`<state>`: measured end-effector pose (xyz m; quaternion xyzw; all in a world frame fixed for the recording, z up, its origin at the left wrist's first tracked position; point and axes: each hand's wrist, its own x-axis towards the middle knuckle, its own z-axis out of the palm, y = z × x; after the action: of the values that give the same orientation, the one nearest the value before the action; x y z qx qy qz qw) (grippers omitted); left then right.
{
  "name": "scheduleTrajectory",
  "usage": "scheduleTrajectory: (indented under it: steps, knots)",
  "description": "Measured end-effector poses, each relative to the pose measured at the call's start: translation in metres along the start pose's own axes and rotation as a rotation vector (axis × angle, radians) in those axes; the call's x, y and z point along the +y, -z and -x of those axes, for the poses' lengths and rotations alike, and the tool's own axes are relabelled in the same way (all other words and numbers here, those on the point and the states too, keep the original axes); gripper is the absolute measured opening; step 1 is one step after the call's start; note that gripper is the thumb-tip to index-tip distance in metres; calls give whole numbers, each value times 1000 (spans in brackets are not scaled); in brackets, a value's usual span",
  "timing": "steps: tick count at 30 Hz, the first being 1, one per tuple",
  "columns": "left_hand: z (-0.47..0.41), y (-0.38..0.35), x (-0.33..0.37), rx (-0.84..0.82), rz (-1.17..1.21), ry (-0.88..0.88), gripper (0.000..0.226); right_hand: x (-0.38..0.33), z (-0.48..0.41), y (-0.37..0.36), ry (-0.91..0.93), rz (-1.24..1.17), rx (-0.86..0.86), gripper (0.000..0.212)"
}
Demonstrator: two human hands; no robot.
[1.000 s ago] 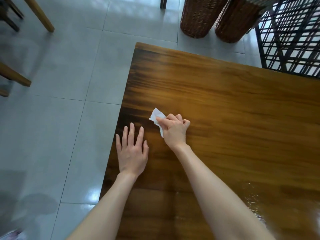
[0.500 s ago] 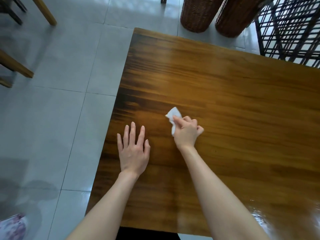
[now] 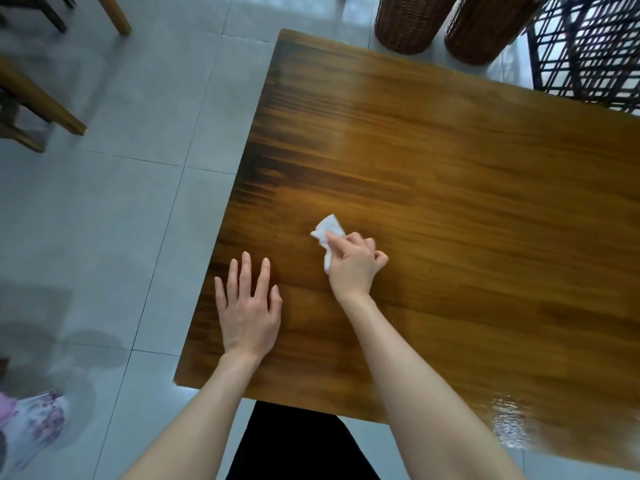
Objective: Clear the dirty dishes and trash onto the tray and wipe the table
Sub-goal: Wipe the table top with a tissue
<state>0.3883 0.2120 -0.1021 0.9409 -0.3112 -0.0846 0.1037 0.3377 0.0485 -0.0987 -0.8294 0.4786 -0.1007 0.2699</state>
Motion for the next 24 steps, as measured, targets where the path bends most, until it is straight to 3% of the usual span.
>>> scheduleTrajectory:
  steps: [3,9,15,20,24]
  knots:
    - [3,-2,-4,3,-19,4,55,-2,0,-1,-72,-45,35,23]
    - [2,-3,-3,-5,-7,10,54,-13,36,-19,127,-33,-34,21]
    - [23,1,-26,46,23,119,55,-39,-12,-31,43,-108,-59,23]
    - [42,-1,-35,-6,-20,159,59,-67,7,-52,211,-73,-175,24]
    - [41,-1,-34,-27,-44,147,60,-53,7,-41,274,9,-132,22]
